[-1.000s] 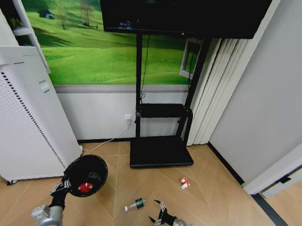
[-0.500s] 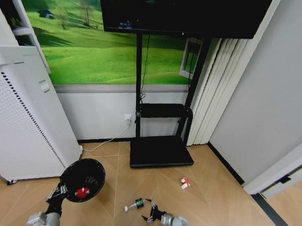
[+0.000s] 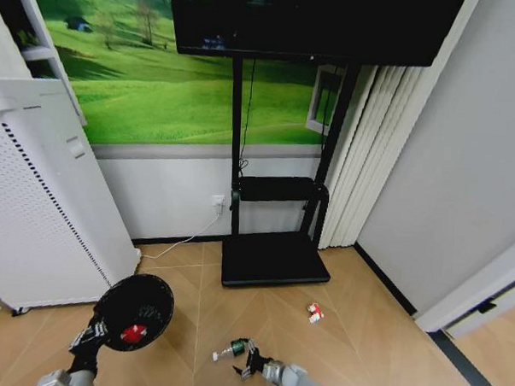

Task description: Pick up the trash bin and place the garbage on the floor into it.

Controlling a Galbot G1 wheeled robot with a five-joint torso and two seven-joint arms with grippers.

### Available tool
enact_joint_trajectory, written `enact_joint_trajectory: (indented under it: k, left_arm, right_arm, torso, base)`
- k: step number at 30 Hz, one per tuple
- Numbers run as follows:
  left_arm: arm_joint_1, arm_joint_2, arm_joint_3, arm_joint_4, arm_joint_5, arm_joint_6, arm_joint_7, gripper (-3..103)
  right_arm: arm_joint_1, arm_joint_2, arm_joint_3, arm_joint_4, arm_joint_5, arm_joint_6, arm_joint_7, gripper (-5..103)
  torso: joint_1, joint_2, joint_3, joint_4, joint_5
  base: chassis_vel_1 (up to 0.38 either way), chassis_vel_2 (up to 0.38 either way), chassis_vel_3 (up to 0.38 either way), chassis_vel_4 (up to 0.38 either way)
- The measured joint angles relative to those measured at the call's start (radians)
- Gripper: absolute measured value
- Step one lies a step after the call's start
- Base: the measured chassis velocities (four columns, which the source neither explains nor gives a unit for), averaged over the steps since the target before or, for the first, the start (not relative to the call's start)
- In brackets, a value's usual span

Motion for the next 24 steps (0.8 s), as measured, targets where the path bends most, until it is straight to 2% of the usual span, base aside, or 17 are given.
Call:
enact_joint_trajectory:
  k: [11, 24]
  left_arm:
    - [0.022, 0.006, -0.019, -0.018, -0.02, 0.0, 0.0, 7]
    - [0.024, -0.002, -0.015, -0.02, -0.012, 0.0, 0.0, 7]
  right_arm:
    - [0.038, 0.028, -0.027, -0.04, 0.006, -0.051, 0.042, 100]
    - [0.048, 0.03, -0.03, -0.034, 0.017, -0.109, 0.069, 100]
  torso:
    - [0.0, 0.0, 0.0, 0.0, 0.0]
    - [0.0, 0.0, 0.0, 0.0, 0.0001]
  base:
    - [0.0, 0.0, 0.0, 0.0]
    - [0.0, 0.0, 0.0, 0.0]
